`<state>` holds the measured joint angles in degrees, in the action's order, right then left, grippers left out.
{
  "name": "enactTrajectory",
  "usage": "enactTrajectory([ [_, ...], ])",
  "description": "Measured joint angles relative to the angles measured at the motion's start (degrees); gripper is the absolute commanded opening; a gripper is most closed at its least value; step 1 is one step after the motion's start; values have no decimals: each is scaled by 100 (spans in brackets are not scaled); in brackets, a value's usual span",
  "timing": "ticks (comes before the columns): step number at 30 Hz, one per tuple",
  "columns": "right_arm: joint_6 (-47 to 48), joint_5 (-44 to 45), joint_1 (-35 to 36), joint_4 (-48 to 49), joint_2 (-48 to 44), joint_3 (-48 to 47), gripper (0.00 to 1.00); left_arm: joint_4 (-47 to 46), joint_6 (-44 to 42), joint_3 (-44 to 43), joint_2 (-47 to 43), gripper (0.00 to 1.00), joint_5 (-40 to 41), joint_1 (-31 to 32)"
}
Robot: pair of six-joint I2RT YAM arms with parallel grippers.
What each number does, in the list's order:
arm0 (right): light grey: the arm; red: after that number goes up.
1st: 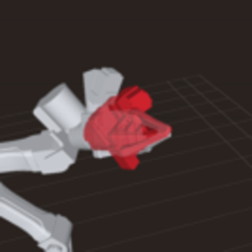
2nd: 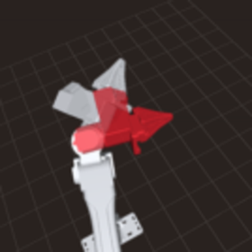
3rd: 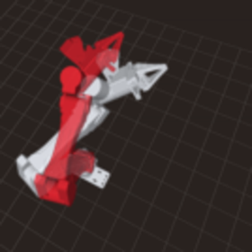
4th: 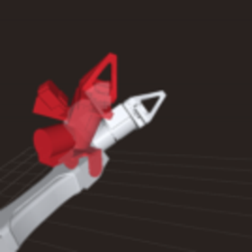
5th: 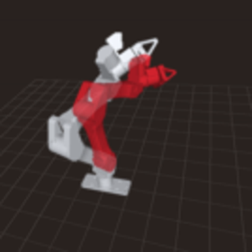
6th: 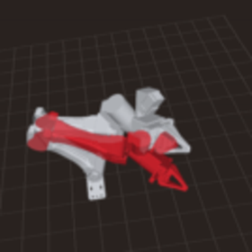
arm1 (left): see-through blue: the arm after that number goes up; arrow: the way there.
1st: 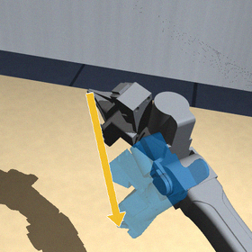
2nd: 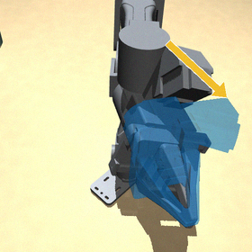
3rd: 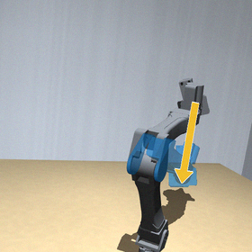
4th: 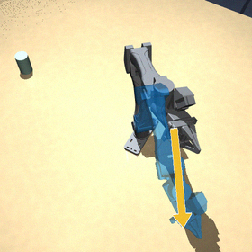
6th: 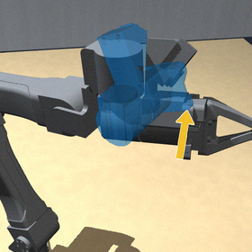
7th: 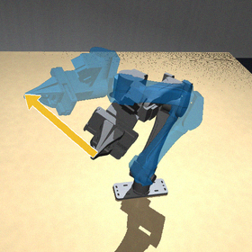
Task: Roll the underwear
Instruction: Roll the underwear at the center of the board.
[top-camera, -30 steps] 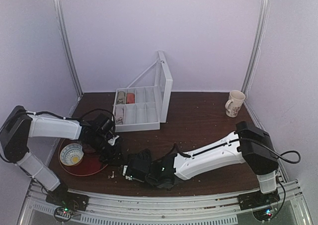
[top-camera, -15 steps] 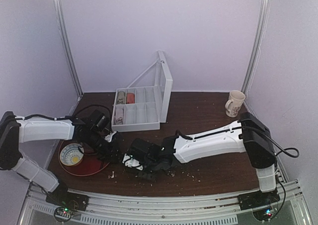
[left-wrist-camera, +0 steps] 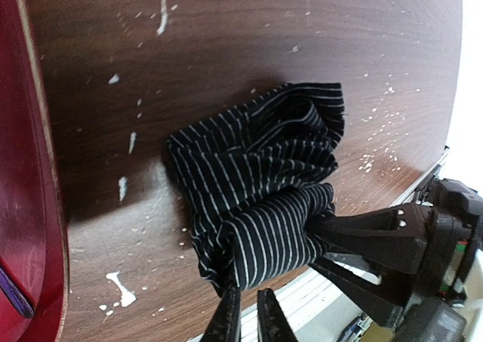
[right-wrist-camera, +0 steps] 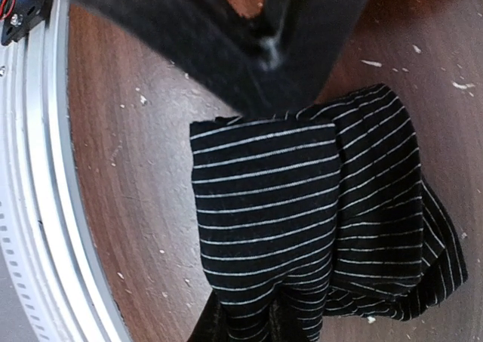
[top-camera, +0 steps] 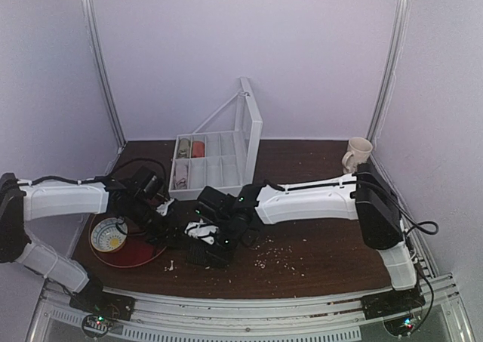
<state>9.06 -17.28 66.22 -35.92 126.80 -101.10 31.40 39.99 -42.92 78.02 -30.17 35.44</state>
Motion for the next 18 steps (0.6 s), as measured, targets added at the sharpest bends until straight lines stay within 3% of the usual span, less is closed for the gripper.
enactTrajectory([
  [18,-254,-1823,-483,-839,833,-1211,0,2,162,354,-210,13,278,-4],
])
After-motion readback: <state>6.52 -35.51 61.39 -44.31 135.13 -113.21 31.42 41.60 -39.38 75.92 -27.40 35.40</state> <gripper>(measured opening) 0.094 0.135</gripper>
